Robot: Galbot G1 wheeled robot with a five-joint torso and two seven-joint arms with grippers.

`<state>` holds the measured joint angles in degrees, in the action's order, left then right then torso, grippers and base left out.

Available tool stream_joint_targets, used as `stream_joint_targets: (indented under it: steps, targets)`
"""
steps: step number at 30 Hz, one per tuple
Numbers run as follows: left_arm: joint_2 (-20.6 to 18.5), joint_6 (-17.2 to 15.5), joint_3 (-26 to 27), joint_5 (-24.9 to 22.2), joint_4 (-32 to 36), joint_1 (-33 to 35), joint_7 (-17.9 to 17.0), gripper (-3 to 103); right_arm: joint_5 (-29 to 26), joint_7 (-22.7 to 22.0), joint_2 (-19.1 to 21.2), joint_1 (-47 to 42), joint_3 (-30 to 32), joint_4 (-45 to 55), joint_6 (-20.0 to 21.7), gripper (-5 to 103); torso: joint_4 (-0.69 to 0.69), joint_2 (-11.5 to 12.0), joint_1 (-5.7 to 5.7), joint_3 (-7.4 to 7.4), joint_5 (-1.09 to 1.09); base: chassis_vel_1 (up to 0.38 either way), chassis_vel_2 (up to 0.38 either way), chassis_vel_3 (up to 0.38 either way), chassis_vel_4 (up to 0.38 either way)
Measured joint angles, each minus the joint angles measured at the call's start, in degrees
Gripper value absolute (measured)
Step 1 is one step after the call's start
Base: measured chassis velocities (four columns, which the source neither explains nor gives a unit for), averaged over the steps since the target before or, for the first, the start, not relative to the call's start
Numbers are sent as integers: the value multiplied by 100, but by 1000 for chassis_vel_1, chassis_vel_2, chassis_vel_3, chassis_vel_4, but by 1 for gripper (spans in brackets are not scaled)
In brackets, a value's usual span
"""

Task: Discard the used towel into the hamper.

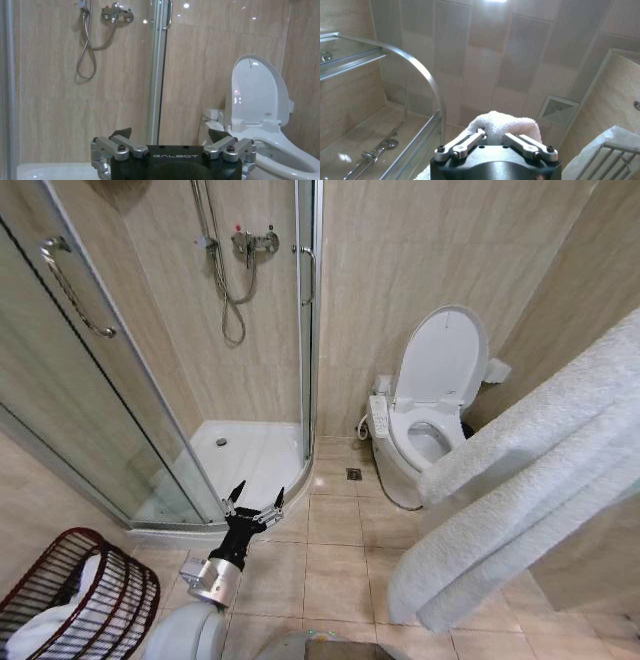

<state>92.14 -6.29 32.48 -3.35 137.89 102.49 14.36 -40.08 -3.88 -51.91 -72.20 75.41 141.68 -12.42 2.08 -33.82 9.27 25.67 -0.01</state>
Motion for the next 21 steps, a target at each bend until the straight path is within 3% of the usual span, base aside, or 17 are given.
stream_joint_targets:
  steps: [15, 21]
  targets:
    - [0, 0, 0, 0, 0, 0, 0, 100, -522, -102, 128, 57, 206, -15, 153, 5, 0, -346, 143, 205, 2, 0, 0, 0, 0]
    - [0, 0, 0, 0, 0, 0, 0, 100, -785, -139, 365, 131, 374, -126, 173, 5, 0, -519, 216, 305, 1, 0, 0, 0, 0]
